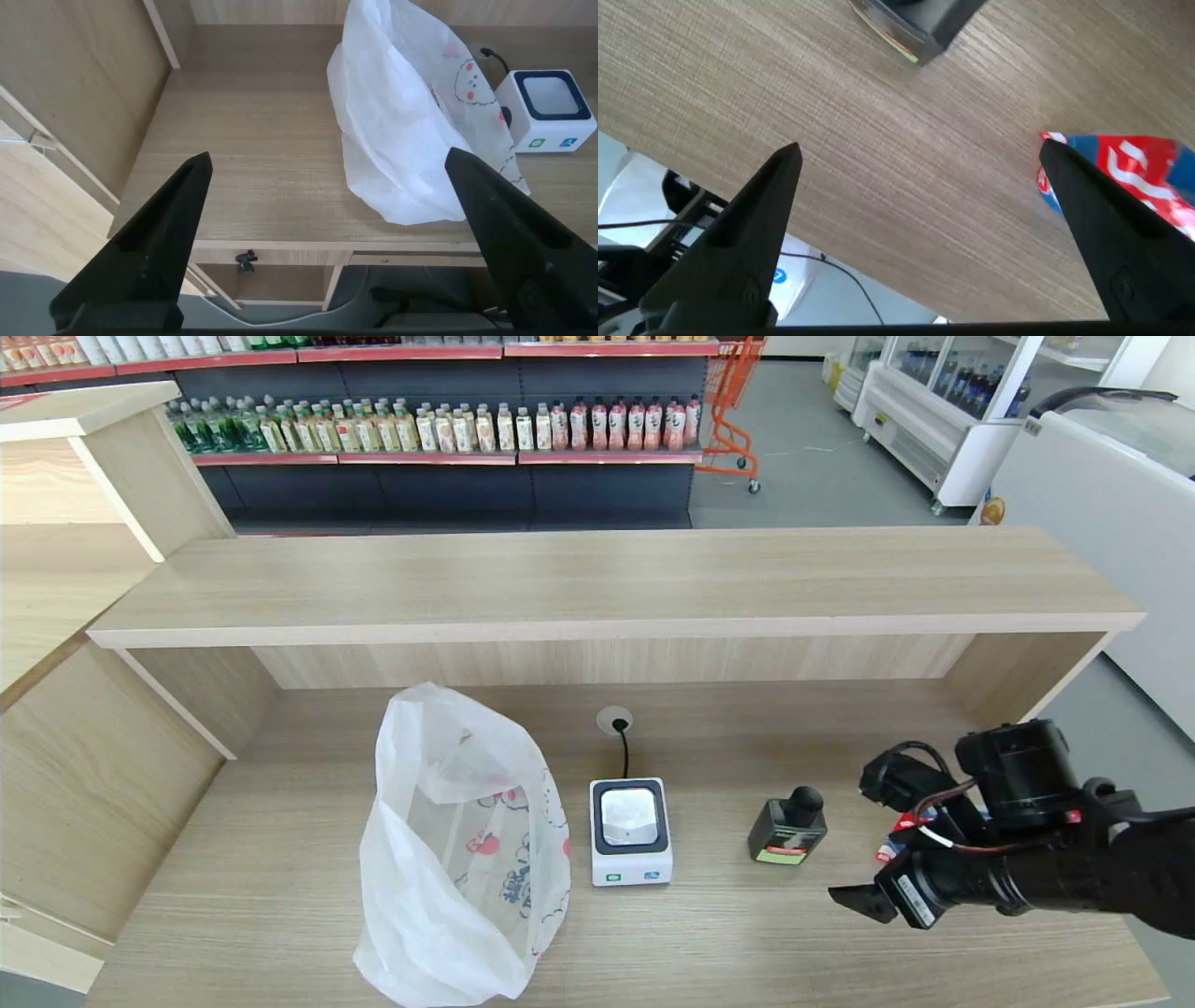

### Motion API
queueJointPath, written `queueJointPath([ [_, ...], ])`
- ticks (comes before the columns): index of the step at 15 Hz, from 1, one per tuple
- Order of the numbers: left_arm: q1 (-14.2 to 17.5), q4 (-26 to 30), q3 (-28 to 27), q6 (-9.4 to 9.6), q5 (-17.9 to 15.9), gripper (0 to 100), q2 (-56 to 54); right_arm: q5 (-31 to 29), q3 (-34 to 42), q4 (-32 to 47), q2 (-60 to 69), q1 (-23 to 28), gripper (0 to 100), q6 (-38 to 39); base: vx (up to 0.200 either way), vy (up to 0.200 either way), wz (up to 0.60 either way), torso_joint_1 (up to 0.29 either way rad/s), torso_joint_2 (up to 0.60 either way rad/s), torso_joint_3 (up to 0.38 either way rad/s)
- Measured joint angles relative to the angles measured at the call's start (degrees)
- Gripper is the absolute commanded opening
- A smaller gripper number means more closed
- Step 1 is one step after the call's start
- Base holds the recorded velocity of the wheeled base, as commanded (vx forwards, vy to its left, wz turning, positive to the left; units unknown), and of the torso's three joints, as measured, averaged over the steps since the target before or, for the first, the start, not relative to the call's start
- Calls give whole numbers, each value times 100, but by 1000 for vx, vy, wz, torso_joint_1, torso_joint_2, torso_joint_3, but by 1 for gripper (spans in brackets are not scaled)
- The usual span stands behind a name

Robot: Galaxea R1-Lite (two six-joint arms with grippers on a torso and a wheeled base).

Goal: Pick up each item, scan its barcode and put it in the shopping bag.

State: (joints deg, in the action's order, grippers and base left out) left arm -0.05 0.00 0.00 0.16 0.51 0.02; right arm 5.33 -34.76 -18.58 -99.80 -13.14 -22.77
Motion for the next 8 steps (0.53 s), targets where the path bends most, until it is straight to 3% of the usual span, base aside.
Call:
queueJointPath([
  [8,0,0,0,2,0,100,0,-21,-1370,-413,-1351,-722,100,-98,0,0,0,0,0,0],
])
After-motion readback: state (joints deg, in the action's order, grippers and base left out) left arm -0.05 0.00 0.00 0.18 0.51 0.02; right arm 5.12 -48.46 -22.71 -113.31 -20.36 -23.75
